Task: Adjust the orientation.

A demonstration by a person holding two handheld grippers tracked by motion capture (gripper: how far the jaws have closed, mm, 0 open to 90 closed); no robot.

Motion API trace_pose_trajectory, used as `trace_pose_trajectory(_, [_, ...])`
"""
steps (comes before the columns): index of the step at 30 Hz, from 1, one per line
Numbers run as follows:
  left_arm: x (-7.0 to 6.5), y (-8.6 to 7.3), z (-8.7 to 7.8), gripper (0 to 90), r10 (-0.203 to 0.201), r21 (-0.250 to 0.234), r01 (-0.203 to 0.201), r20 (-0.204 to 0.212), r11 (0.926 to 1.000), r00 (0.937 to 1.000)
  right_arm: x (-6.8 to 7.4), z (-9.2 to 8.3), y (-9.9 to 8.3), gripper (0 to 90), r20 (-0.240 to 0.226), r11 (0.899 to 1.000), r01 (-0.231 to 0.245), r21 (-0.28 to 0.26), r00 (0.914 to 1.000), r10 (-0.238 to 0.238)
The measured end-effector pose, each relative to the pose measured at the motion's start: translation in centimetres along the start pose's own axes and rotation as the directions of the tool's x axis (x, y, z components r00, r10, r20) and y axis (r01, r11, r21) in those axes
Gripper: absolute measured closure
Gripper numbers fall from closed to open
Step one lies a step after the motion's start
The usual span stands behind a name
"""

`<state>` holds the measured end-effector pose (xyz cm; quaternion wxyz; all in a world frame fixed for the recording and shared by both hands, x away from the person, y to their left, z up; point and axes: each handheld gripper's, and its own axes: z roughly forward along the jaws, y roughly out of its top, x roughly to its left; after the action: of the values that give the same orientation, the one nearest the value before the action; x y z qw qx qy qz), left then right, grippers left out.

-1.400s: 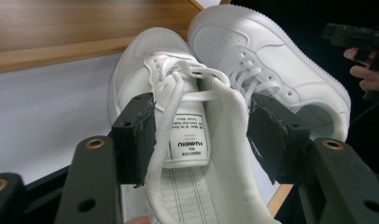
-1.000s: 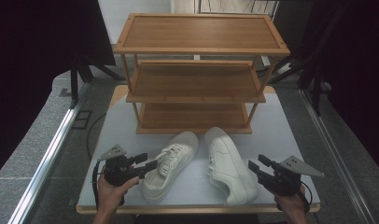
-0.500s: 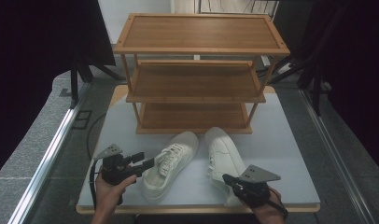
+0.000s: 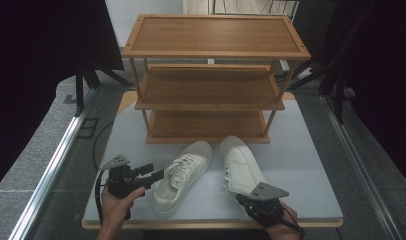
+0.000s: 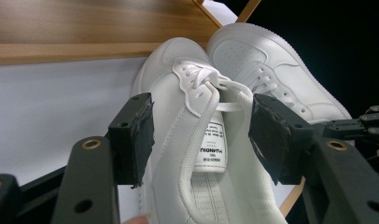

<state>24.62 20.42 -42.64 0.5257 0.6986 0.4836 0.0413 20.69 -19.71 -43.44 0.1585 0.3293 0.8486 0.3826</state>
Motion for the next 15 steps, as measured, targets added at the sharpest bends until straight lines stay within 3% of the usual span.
trace_pose_trajectory(9, [0.3, -0.1, -0.3, 40.7, -0.025, -0.012, 0.025, 0.005, 0.9996, 0.9997, -1.9, -1.2, -0.3, 89.9, -0.027, 0.996, -0.072, -0.058, 0.9971, 0.07])
trace_pose_trajectory(15, [0.2, -0.3, -0.1, 40.7, -0.026, -0.002, 0.026, 0.006, 0.9997, 0.9996, -3.5, -2.2, -0.7, 90.0, -0.01, 0.987, -0.123, -0.108, 0.9925, 0.122])
